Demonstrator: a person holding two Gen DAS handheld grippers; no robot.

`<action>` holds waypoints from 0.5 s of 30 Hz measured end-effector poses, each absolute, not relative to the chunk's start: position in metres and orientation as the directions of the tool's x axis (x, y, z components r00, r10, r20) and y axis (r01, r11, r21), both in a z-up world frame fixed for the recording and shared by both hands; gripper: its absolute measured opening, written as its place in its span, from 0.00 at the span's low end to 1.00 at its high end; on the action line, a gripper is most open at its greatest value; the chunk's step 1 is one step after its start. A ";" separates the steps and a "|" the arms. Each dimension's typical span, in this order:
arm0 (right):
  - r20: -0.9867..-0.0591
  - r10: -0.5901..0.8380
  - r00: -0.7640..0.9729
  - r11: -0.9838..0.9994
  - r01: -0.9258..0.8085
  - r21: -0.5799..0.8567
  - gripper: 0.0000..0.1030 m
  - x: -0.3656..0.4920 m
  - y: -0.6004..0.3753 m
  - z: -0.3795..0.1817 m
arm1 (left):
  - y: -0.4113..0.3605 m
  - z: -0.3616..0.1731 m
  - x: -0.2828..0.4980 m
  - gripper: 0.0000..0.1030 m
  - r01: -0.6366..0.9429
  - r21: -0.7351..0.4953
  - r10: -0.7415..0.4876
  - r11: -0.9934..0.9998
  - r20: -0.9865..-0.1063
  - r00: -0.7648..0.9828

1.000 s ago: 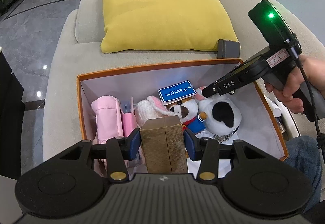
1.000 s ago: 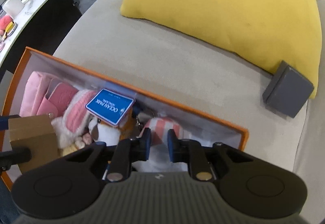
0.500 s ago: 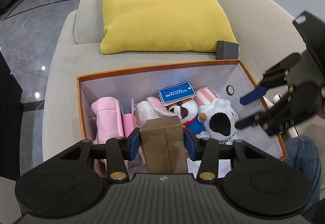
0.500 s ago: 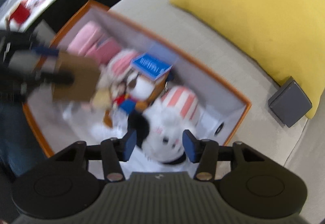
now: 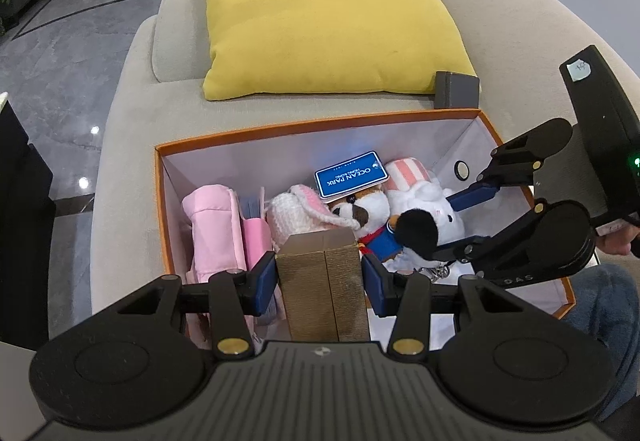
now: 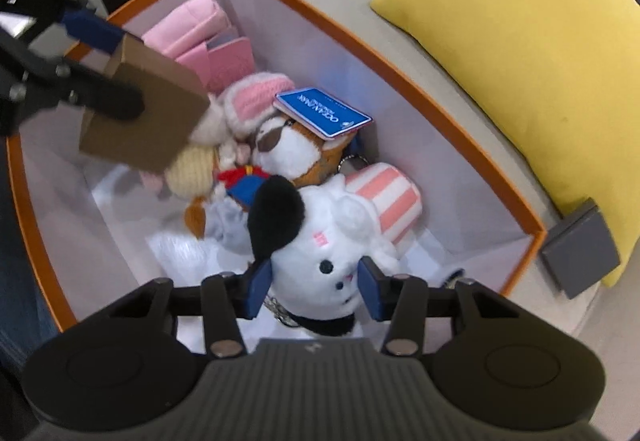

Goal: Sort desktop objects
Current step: 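Lower the brown cardboard box into the orange box and open the left tool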

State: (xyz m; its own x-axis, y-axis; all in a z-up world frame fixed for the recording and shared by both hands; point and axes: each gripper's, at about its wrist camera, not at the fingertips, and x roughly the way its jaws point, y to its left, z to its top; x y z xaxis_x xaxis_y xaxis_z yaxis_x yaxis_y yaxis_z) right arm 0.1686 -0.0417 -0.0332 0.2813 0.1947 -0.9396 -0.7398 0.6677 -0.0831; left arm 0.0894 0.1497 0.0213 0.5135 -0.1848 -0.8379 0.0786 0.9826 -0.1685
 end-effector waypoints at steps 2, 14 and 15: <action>-0.938 0.202 0.282 0.672 -0.736 -0.077 0.49 0.169 -0.043 -0.034 | 0.150 0.022 0.090 0.51 0.077 -0.171 -0.186 0.982 -0.839 0.511; -0.902 0.258 0.345 0.711 -0.700 -0.064 0.55 0.159 -0.070 -0.004 | 0.148 0.036 0.085 0.51 0.064 -0.173 -0.180 0.983 -0.828 0.531; -0.896 0.266 0.356 0.720 -0.691 -0.061 0.56 0.159 -0.074 0.001 | 0.147 0.040 0.084 0.51 0.066 -0.173 -0.181 0.983 -0.824 0.537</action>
